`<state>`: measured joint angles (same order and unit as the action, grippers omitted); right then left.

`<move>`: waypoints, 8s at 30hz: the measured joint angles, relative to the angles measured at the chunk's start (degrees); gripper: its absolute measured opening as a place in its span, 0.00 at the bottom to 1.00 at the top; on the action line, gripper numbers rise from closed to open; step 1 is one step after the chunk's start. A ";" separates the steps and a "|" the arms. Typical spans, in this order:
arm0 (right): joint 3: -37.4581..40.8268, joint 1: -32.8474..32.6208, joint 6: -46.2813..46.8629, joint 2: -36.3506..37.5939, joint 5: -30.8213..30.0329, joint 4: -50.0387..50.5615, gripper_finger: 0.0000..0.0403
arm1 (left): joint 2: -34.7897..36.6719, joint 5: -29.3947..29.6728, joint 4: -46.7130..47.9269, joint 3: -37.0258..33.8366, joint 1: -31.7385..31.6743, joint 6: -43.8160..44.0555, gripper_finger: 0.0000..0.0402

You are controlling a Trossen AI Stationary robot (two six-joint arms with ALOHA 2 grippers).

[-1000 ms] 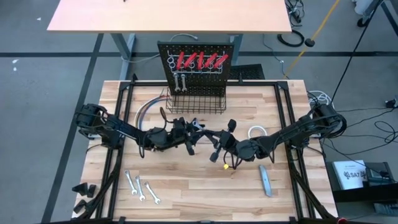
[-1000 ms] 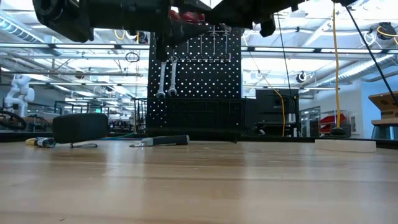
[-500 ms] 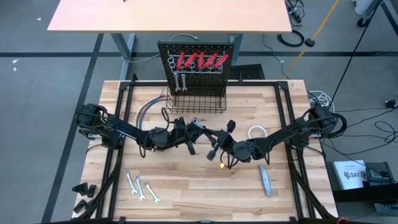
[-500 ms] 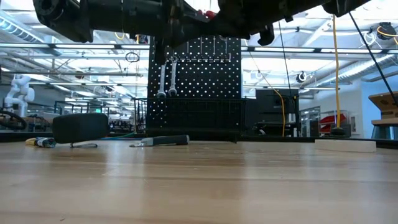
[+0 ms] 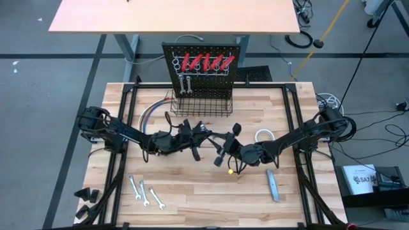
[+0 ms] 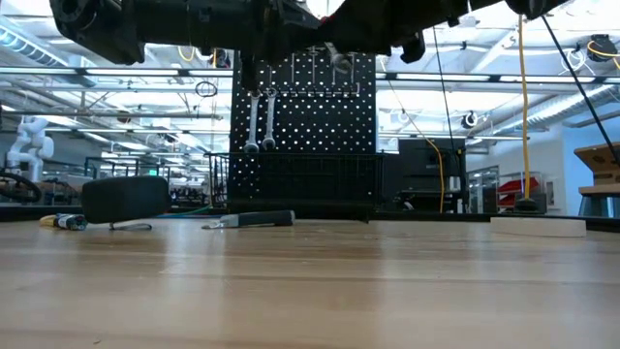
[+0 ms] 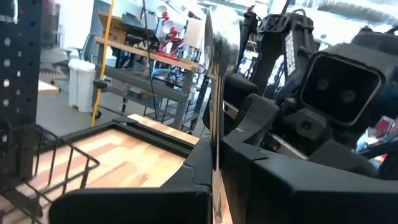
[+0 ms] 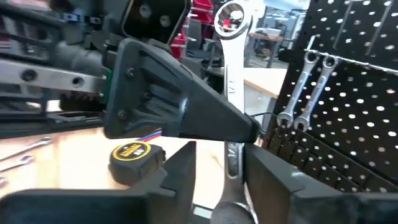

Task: Hang tools onto peg board
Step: Hang the wrench on the peg board

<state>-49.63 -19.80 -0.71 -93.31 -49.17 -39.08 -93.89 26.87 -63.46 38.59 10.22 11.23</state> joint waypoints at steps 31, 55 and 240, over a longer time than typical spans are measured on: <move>-0.06 3.13 7.15 4.22 16.40 12.74 0.51 | 23.34 -46.07 44.56 -0.09 -21.57 4.98 0.03; -0.04 5.80 14.86 0.98 23.76 9.26 0.49 | 17.38 -45.55 30.86 -0.02 -13.40 1.28 0.03; -0.02 3.37 9.53 11.18 19.00 19.31 0.57 | 7.59 -43.18 32.10 0.43 -47.61 12.35 0.21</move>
<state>-49.65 -16.44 8.82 -82.13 -30.17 -19.77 -86.30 -16.31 -31.35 39.03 -37.39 23.58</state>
